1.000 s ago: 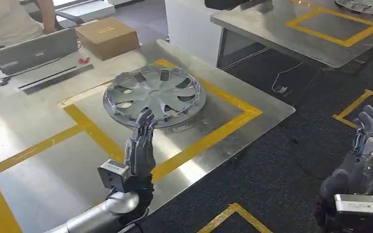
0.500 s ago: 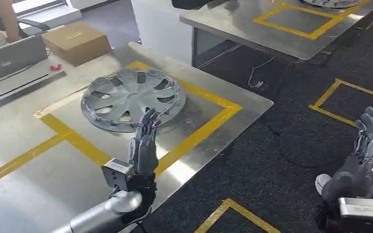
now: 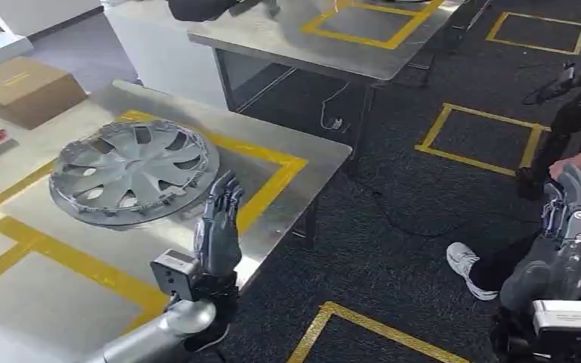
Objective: Take the parts from the cabinet and place them on the table.
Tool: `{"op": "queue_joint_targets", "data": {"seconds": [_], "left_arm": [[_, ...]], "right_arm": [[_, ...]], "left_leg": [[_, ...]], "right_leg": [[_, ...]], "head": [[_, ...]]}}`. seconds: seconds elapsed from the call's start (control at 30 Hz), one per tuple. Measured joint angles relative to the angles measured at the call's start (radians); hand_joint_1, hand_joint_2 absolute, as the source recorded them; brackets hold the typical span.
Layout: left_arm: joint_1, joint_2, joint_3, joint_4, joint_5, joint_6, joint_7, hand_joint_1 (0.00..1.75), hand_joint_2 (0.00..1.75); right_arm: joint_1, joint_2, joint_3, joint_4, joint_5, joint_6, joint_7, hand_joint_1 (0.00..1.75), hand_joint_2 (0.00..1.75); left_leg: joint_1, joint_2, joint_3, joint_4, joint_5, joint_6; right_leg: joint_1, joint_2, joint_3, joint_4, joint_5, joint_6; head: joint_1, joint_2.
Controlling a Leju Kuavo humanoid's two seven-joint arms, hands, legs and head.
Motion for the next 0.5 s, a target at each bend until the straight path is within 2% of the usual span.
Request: {"op": "queue_joint_targets", "data": {"seconds": [0.07, 0.1, 0.13, 0.17, 0.2, 0.23, 0.27, 0.3, 0.33, 0.37, 0.4, 0.43, 0.47, 0.5], "left_arm": [[0.0, 0.0, 0.0, 0.0, 0.002, -0.003, 0.0, 0.0, 0.0], [-0.001, -0.002, 0.0, 0.0, 0.002, -0.004, 0.0, 0.0, 0.0], [-0.002, -0.003, 0.0, 0.0, 0.002, -0.007, -0.001, 0.0, 0.0], [-0.003, -0.005, 0.0, 0.0, 0.002, -0.008, -0.002, 0.0, 0.0], [-0.003, -0.006, 0.0, 0.0, 0.003, -0.009, -0.003, 0.0, 0.0], [-0.001, -0.006, 0.0, 0.0, 0.003, -0.009, -0.003, 0.0, 0.0], [0.0, -0.006, 0.0, 0.0, 0.005, -0.009, -0.003, 0.0, 0.0], [0.002, -0.006, 0.0, 0.0, 0.006, -0.009, -0.003, 0.0, 0.0], [0.002, -0.006, 0.0, 0.0, 0.006, -0.009, -0.003, 0.0, 0.0], [0.002, -0.006, 0.0, 0.0, 0.006, -0.009, -0.003, 0.0, 0.0], [0.001, -0.006, 0.0, 0.0, 0.006, -0.009, -0.003, 0.0, 0.0], [0.001, -0.006, 0.0, 0.0, 0.006, -0.009, -0.003, 0.0, 0.0], [0.001, -0.006, 0.0, 0.0, 0.005, -0.009, -0.003, 0.0, 0.0], [-0.001, -0.006, 0.0, 0.0, 0.005, -0.009, -0.003, 0.0, 0.0]], "right_arm": [[0.001, 0.0, 0.002, 0.0, -0.002, -0.003, -0.001, 0.0, 0.0], [0.001, 0.0, 0.003, 0.0, -0.002, -0.004, -0.002, 0.0, 0.0], [0.004, -0.001, 0.003, 0.0, -0.002, -0.005, -0.002, 0.0, 0.0], [0.001, -0.002, 0.004, 0.0, -0.002, -0.007, -0.003, 0.0, 0.0], [0.001, -0.002, 0.004, 0.0, -0.002, -0.008, -0.003, 0.0, 0.0], [0.003, -0.002, 0.006, 0.0, -0.002, -0.01, -0.003, 0.0, 0.0], [0.005, -0.002, 0.008, 0.0, -0.002, -0.01, -0.003, 0.0, 0.0], [0.007, -0.003, 0.008, 0.0, -0.003, -0.011, -0.002, 0.0, 0.0], [0.008, -0.003, 0.009, 0.0, -0.002, -0.011, -0.003, 0.0, 0.0], [0.008, -0.003, 0.009, 0.0, -0.003, -0.011, -0.003, 0.0, 0.0], [0.007, -0.003, 0.01, 0.0, -0.002, -0.011, -0.003, 0.0, 0.0], [0.007, -0.003, 0.01, 0.0, -0.002, -0.011, -0.003, 0.0, 0.0], [0.006, -0.003, 0.01, 0.0, -0.002, -0.011, -0.003, 0.0, 0.0], [0.006, -0.003, 0.011, 0.0, -0.002, -0.011, -0.003, 0.0, 0.0]], "left_leg": [[-0.01, 0.017, 0.001, 0.002, 0.001, 0.008], [-0.007, 0.03, 0.004, -0.006, 0.005, 0.017], [-0.001, 0.047, 0.008, -0.015, 0.01, 0.023], [-0.002, 0.055, 0.01, -0.016, 0.009, 0.027], [-0.004, 0.068, 0.011, -0.016, 0.009, 0.031], [-0.007, 0.082, 0.011, -0.016, 0.008, 0.033], [-0.008, 0.096, 0.01, -0.015, 0.007, 0.034], [-0.008, 0.11, 0.01, -0.015, 0.006, 0.034], [-0.008, 0.122, 0.011, -0.015, 0.004, 0.032], [-0.008, 0.134, 0.013, -0.014, 0.003, 0.03], [-0.008, 0.145, 0.016, -0.014, 0.0, 0.027], [-0.008, 0.156, 0.021, -0.013, -0.004, 0.022], [-0.013, 0.163, 0.023, -0.012, -0.008, 0.016], [-0.02, 0.171, 0.02, -0.008, -0.011, 0.011]], "right_leg": [[-0.007, 0.017, -0.005, -0.006, 0.005, 0.014], [-0.007, 0.03, -0.012, -0.008, 0.007, 0.023], [-0.009, 0.004, -0.019, 0.005, -0.001, 0.024], [-0.002, -0.047, -0.034, 0.043, -0.029, 0.029], [-0.004, -0.076, -0.067, 0.115, -0.071, 0.034], [-0.007, -0.09, -0.109, 0.21, -0.116, 0.038], [-0.009, -0.096, -0.148, 0.297, -0.151, 0.042], [-0.011, -0.097, -0.168, 0.344, -0.161, 0.045], [-0.013, -0.097, -0.16, 0.33, -0.144, 0.046], [-0.015, -0.101, -0.129, 0.272, -0.11, 0.046], [-0.016, -0.11, -0.076, 0.174, -0.064, 0.046], [-0.016, -0.137, -0.017, 0.067, -0.021, 0.045], [-0.007, -0.184, 0.012, 0.006, -0.031, 0.044], [-0.006, -0.166, 0.019, 0.003, -0.023, 0.027]], "head": [[0.001, 0.0], [0.0, 0.0], [0.001, 0.0], [0.009, 0.0], [0.019, 0.0], [0.021, 0.0], [0.02, 0.0], [0.021, 0.0], [0.022, 0.0], [0.022, 0.0], [0.022, 0.0], [0.022, 0.0], [0.024, 0.0], [0.023, 0.0]]}}
